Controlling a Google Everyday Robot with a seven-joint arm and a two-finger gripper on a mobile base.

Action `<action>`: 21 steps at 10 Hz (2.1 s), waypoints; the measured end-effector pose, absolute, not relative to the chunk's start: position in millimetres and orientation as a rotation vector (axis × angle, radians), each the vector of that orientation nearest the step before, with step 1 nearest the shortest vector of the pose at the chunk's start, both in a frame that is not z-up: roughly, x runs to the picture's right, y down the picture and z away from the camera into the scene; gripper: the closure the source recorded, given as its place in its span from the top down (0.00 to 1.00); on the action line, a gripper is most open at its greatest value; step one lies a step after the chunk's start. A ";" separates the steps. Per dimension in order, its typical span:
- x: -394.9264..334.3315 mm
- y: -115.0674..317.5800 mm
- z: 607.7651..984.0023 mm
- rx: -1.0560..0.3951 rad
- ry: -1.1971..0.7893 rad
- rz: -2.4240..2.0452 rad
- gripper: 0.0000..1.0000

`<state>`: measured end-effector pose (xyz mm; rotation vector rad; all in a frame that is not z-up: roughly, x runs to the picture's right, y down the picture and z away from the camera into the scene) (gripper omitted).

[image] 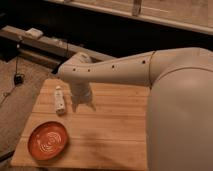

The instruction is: Place the bottle in the ceramic bowl

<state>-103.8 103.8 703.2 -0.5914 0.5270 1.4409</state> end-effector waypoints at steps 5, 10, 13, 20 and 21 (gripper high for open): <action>-103.8 103.8 703.2 -0.591 0.527 1.441 0.65; -103.8 103.8 703.2 -0.591 0.527 1.441 0.65; -104.3 103.2 703.0 -0.593 0.526 1.441 0.65; -160.5 60.9 758.3 -0.664 0.488 1.303 0.65; -179.5 53.0 773.5 -0.677 0.472 1.268 0.65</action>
